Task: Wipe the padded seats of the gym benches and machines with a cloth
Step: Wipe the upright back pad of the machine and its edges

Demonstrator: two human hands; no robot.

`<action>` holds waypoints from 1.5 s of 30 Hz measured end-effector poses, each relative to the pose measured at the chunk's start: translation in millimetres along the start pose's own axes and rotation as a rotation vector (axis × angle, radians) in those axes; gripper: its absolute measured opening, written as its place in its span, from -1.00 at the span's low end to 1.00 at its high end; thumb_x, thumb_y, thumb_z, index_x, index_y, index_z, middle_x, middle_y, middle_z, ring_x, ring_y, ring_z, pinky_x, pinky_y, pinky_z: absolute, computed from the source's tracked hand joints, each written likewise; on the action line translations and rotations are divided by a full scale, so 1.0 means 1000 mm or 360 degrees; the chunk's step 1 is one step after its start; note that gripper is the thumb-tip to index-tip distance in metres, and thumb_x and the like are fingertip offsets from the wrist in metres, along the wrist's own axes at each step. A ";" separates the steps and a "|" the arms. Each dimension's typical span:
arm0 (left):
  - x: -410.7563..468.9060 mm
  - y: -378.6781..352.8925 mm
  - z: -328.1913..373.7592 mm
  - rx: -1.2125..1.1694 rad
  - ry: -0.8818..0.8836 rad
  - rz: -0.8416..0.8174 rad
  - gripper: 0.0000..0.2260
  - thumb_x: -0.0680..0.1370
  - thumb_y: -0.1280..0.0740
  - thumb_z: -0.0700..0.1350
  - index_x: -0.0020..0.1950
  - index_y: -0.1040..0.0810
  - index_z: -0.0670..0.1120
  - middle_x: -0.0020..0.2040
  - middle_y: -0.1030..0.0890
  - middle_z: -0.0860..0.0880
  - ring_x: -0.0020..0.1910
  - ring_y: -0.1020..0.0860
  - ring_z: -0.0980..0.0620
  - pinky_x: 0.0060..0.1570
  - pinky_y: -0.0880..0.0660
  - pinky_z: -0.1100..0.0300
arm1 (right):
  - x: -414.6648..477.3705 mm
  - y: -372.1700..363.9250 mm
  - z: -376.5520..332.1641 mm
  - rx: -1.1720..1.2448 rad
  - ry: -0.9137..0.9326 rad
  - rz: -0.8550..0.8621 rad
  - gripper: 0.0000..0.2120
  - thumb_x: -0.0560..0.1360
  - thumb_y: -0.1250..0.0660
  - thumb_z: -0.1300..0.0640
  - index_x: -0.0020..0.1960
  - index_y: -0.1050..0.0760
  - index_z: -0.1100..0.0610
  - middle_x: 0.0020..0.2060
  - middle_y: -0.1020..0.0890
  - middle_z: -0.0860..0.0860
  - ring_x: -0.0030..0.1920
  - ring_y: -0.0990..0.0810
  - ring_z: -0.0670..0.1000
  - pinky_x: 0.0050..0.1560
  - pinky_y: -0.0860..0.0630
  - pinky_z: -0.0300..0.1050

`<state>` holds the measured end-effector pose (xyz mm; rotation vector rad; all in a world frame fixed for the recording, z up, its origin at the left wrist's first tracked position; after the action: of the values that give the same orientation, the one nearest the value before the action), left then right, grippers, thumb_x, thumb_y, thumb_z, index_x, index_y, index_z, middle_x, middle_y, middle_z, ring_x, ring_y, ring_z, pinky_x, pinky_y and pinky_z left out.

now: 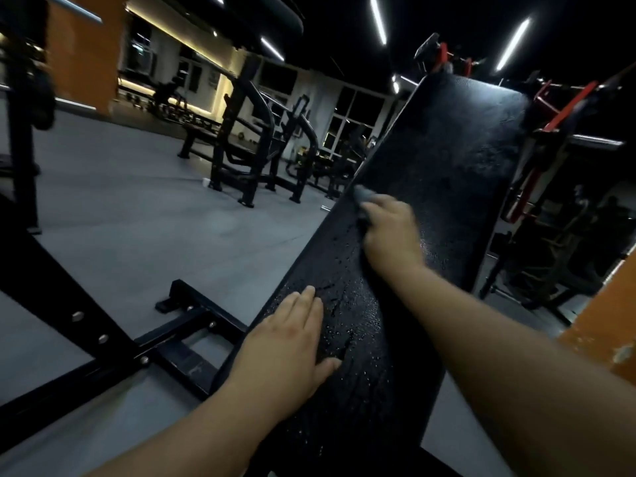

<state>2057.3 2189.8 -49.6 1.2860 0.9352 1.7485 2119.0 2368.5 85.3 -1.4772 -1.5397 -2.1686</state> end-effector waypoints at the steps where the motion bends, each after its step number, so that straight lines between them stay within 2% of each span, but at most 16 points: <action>1: 0.000 0.000 0.000 -0.0014 0.0000 0.0016 -0.20 0.60 -0.08 0.35 0.63 0.17 -0.08 0.63 0.21 -0.03 0.60 0.13 -0.02 0.56 -0.04 0.04 | -0.009 -0.013 -0.024 -0.0007 0.0104 -0.0131 -0.53 0.45 -0.26 0.36 0.32 -0.58 0.11 0.30 -0.57 0.05 0.29 -0.47 0.15 0.39 -0.37 -0.09; 4: -0.001 -0.001 -0.003 -0.0052 0.0003 0.0077 -0.17 0.58 -0.13 0.35 0.62 0.15 -0.07 0.63 0.18 -0.05 0.61 0.13 -0.01 0.57 0.01 0.09 | -0.072 -0.014 -0.047 0.0056 0.0622 -0.0369 -0.62 0.53 -0.26 0.23 0.31 -0.59 0.07 0.26 -0.58 -0.02 0.22 -0.44 0.01 0.33 -0.31 -0.22; 6: 0.000 -0.001 -0.007 -0.0062 -0.0003 0.0079 -0.14 0.56 -0.13 0.39 0.62 0.17 -0.07 0.63 0.21 -0.05 0.60 0.16 -0.02 0.56 0.04 0.07 | -0.067 0.010 -0.021 -0.0042 0.0762 -0.0335 -0.65 0.55 -0.28 0.23 0.31 -0.58 0.06 0.28 -0.57 -0.02 0.21 -0.47 0.02 0.33 -0.38 -0.14; 9: 0.001 -0.002 -0.012 -0.0057 0.0014 0.0087 -0.09 0.52 -0.10 0.45 0.62 0.19 -0.07 0.62 0.25 -0.04 0.60 0.18 -0.02 0.55 0.05 0.06 | 0.012 0.023 0.024 -0.0240 0.0226 -0.0057 -0.62 0.53 -0.27 0.37 0.27 -0.60 0.09 0.30 -0.55 0.04 0.24 -0.44 0.14 0.31 -0.44 0.02; 11: 0.002 -0.005 -0.013 -0.0085 0.0035 0.0104 -0.08 0.51 -0.09 0.46 0.62 0.18 -0.08 0.62 0.26 -0.03 0.60 0.19 -0.01 0.54 0.06 0.07 | 0.042 0.001 0.003 -0.0202 0.0016 -0.0035 -0.57 0.50 -0.24 0.40 0.26 -0.61 0.10 0.30 -0.54 0.04 0.27 -0.43 0.15 0.34 -0.42 0.00; 14: -0.001 -0.007 -0.013 -0.0160 0.0064 0.0128 -0.09 0.52 -0.12 0.44 0.62 0.16 -0.08 0.62 0.23 -0.03 0.60 0.17 0.00 0.54 0.07 0.11 | -0.010 -0.035 -0.061 -0.0173 0.0533 -0.0388 -0.55 0.46 -0.26 0.36 0.27 -0.61 0.05 0.16 -0.61 0.05 0.16 -0.52 0.12 0.24 -0.48 -0.03; 18: -0.018 -0.002 -0.018 -0.0187 0.0098 0.0136 -0.12 0.54 -0.14 0.39 0.61 0.13 -0.12 0.62 0.13 -0.06 0.59 0.10 -0.02 0.52 -0.01 0.14 | -0.091 0.003 -0.040 -0.0068 0.0859 -0.0370 -0.67 0.46 -0.34 0.29 0.20 -0.63 0.11 0.24 -0.59 0.03 0.17 -0.51 0.12 0.32 -0.42 -0.05; 20: -0.027 -0.003 -0.021 -0.0160 0.0094 0.0108 -0.14 0.55 -0.12 0.40 0.61 0.12 -0.12 0.62 0.12 -0.07 0.59 0.08 -0.04 0.52 -0.06 0.12 | -0.073 0.019 -0.014 -0.0173 0.0733 -0.0299 -0.69 0.50 -0.36 0.33 0.19 -0.62 0.09 0.21 -0.58 0.05 0.12 -0.51 0.14 0.22 -0.48 0.04; 23: -0.032 -0.005 -0.020 -0.0139 0.0108 0.0109 -0.15 0.56 -0.11 0.39 0.61 0.10 -0.14 0.62 0.11 -0.09 0.60 0.07 -0.05 0.52 -0.07 0.10 | -0.030 0.006 -0.024 -0.0135 0.0129 -0.0115 -0.64 0.52 -0.27 0.34 0.24 -0.60 0.08 0.21 -0.54 0.08 0.13 -0.46 0.19 0.14 -0.48 0.03; 24: -0.034 -0.006 -0.019 -0.0146 0.0128 0.0109 -0.15 0.57 -0.12 0.38 0.61 0.09 -0.14 0.63 0.10 -0.09 0.60 0.07 -0.05 0.52 -0.08 0.10 | -0.036 -0.006 -0.044 -0.0113 0.0132 -0.0191 -0.60 0.50 -0.24 0.34 0.26 -0.60 0.07 0.21 -0.54 0.08 0.13 -0.45 0.19 0.12 -0.44 -0.03; 27: -0.045 -0.009 -0.020 -0.0153 0.0168 0.0095 -0.16 0.57 -0.13 0.37 0.61 0.08 -0.14 0.63 0.11 -0.08 0.60 0.09 -0.03 0.50 -0.12 0.11 | -0.100 -0.021 -0.077 -0.0002 0.0630 -0.0456 -0.58 0.46 -0.16 0.26 0.22 -0.60 0.08 0.16 -0.56 0.05 0.07 -0.48 0.16 0.10 -0.47 -0.04; 30: -0.059 -0.013 -0.026 -0.0137 0.0181 0.0075 -0.16 0.56 -0.12 0.38 0.61 0.09 -0.12 0.63 0.13 -0.06 0.60 0.09 -0.03 0.47 -0.20 0.10 | -0.116 -0.003 -0.057 -0.0012 0.0861 -0.0510 -0.66 0.49 -0.15 0.22 0.12 -0.63 0.11 0.12 -0.57 0.06 0.04 -0.51 0.17 0.07 -0.57 0.11; 35: -0.066 -0.023 -0.031 -0.0189 0.0217 0.0116 -0.15 0.54 -0.13 0.40 0.62 0.08 -0.08 0.63 0.14 -0.03 0.60 0.08 -0.04 0.48 -0.18 0.03 | -0.072 -0.021 -0.077 -0.0066 0.0255 -0.0267 -0.63 0.51 -0.24 0.38 0.22 -0.61 0.13 0.24 -0.54 0.04 0.15 -0.42 0.14 0.18 -0.48 0.07; 39: -0.076 -0.031 -0.036 -0.0278 0.0261 0.0113 -0.12 0.51 -0.18 0.40 0.62 0.07 -0.07 0.63 0.17 -0.02 0.59 0.11 -0.03 0.54 -0.08 0.03 | -0.145 -0.015 -0.088 0.0053 0.0831 -0.0546 -0.63 0.43 -0.22 0.32 0.15 -0.63 0.12 0.15 -0.58 0.03 0.07 -0.46 0.10 0.17 -0.40 -0.11; 41: -0.082 -0.037 -0.040 -0.0289 0.0253 0.0135 -0.11 0.51 -0.18 0.42 0.62 0.09 -0.06 0.63 0.17 -0.02 0.60 0.11 -0.03 0.55 -0.06 0.03 | -0.135 0.000 -0.068 -0.0054 0.0896 -0.0494 -0.69 0.47 -0.23 0.29 0.12 -0.63 0.11 0.14 -0.58 0.06 0.08 -0.49 0.13 0.18 -0.45 -0.04; 45: -0.086 -0.041 -0.041 -0.0278 0.0230 0.0184 -0.09 0.50 -0.18 0.43 0.62 0.07 -0.08 0.63 0.14 -0.05 0.60 0.06 -0.04 0.55 -0.07 0.05 | -0.092 -0.019 -0.072 -0.0087 0.0243 -0.0231 -0.68 0.49 -0.30 0.35 0.19 -0.61 0.14 0.23 -0.52 0.11 0.14 -0.44 0.20 0.15 -0.50 0.10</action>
<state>2041.1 2127.0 -130.7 1.1326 0.7805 1.9878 2110.6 2283.7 2.9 -1.2154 -1.5926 -2.3593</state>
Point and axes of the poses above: each hand's wrist, its own x-axis towards the middle knuckle, its own y-axis out of the back of the hand, z = x × y, the point moved 2 cm from there along x, towards the middle knuckle
